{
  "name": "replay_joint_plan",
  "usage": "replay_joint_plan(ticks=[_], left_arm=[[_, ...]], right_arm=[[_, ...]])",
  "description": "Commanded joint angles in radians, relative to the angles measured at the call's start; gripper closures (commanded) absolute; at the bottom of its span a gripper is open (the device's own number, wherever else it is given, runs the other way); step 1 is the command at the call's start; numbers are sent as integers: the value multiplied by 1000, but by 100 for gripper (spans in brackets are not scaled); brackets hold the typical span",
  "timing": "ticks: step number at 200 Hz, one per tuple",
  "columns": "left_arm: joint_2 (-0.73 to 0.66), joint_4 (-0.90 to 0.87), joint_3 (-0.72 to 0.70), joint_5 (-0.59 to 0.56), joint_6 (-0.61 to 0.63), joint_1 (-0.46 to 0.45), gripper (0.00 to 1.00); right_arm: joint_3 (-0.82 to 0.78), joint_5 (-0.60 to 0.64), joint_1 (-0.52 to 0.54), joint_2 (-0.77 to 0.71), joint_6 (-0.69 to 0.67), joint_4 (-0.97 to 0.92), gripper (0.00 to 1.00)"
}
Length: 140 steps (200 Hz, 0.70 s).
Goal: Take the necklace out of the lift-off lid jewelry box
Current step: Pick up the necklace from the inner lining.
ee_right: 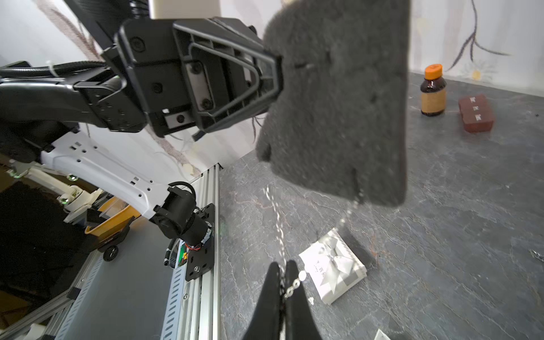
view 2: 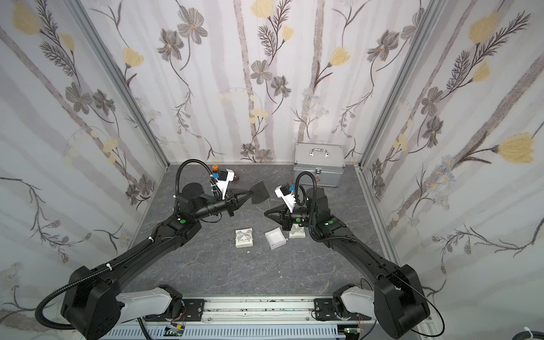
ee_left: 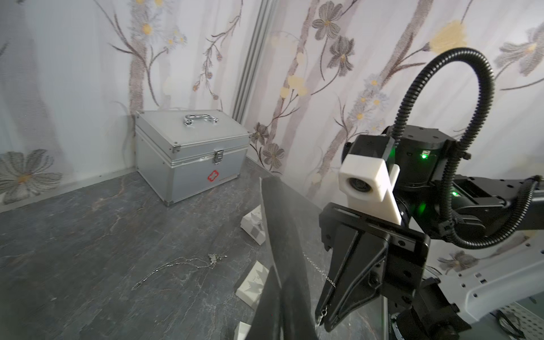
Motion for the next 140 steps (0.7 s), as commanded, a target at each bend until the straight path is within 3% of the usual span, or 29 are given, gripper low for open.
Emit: replay_joint_plan(ticks=[1, 69, 140], left_arm=[[-15, 36, -26, -189, 4, 5, 100], [-54, 4, -97, -418, 28, 17, 100], [-186, -85, -175, -478, 93, 20, 100]], right_arm=[[28, 60, 2, 27, -41, -70, 100], [171, 183, 1, 154, -67, -224, 100], [535, 291, 3, 489, -51, -418, 100]])
